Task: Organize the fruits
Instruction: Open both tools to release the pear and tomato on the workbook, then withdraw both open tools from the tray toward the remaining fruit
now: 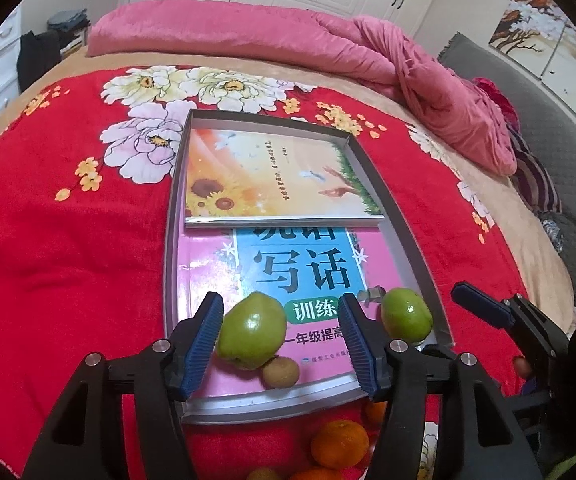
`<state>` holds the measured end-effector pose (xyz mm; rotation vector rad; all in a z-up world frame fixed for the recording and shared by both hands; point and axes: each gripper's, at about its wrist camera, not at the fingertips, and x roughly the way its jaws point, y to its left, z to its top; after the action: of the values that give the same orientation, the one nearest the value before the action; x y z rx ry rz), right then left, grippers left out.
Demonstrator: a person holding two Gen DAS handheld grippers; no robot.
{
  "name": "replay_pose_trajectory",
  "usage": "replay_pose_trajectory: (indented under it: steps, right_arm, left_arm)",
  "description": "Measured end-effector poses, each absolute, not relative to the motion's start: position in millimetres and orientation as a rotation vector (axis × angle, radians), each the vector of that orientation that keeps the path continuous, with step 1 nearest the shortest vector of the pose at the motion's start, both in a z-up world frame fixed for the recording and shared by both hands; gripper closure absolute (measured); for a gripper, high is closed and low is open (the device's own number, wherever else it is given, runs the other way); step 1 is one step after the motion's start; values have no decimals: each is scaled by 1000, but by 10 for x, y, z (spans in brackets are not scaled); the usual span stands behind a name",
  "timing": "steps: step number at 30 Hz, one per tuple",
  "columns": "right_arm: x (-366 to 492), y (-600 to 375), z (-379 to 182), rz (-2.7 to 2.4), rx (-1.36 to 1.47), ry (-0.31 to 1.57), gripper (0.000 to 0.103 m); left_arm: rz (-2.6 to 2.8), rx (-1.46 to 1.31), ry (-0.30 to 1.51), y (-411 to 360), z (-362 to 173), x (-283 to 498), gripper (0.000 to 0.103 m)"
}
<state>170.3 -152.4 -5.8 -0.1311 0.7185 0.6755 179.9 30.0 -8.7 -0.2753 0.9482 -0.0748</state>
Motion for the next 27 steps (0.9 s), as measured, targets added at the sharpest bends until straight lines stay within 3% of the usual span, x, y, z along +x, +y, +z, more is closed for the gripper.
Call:
replay_pose_trajectory:
  steps: [3,9,12,14,27]
  right_arm:
    - [1714,-1563,-39,665,-127,712,37]
    - [1716,-1642,13,640,-120,691,36]
    - [1719,-1685,42,628,-108,679,29]
    - [1719,-1705,63,623,-103,671,29]
    - [1725,-1846,171,582,-52,628,16]
  left_arm:
    - [-77,-284,940,312,-50,1768,33]
    - [-73,-296,920,356,41,1709,30]
    - [-72,-294,912,365,79,1667,30]
    - [-67,-293,907,371,99,1640,24]
    - [-69,-299,868,385,247,1490,23]
